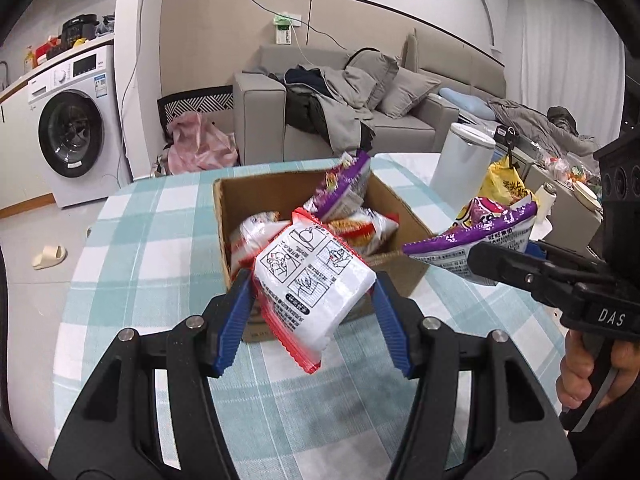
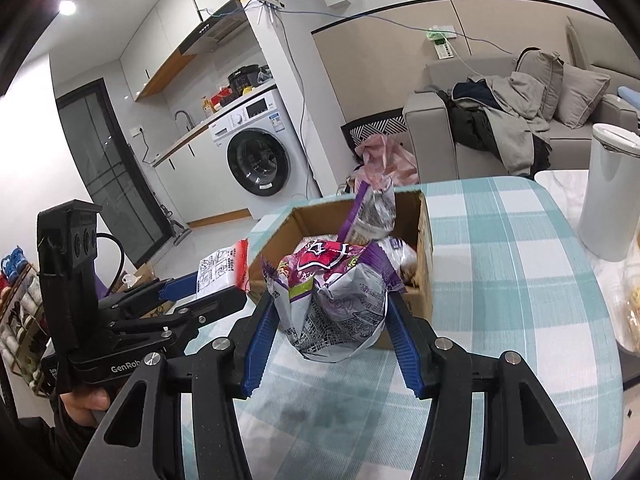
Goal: Organize snacks
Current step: 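Carry both held packs over the box and lower them inside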
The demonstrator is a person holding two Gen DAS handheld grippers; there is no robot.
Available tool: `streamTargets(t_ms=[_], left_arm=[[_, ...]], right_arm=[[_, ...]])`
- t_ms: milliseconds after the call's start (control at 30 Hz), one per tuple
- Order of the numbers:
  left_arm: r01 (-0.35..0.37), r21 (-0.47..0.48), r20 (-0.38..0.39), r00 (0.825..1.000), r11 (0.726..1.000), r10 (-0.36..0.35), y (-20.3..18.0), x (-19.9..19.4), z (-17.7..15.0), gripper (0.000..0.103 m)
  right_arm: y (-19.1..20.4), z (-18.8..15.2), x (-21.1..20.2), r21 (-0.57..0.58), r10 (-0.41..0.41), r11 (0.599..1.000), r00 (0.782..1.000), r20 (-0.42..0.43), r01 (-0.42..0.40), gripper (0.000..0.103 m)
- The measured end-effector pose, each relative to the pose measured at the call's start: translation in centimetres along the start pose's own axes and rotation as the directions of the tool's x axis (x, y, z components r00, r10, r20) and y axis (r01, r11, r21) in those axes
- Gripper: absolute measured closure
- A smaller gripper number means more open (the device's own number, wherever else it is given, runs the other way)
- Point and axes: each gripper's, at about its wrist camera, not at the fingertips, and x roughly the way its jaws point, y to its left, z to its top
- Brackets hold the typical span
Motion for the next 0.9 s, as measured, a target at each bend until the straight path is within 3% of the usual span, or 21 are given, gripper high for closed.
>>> streamTargets(t_ms=[900], left_arm=[[-0.012,-0.005,0.05,0.999,1.0,0.012,1.6,2.1,5.4,0.046]], right_arm=[[0.0,4.5,2.0,0.02,-0.016,1.0,0.999,0.037,0.016,0.048]])
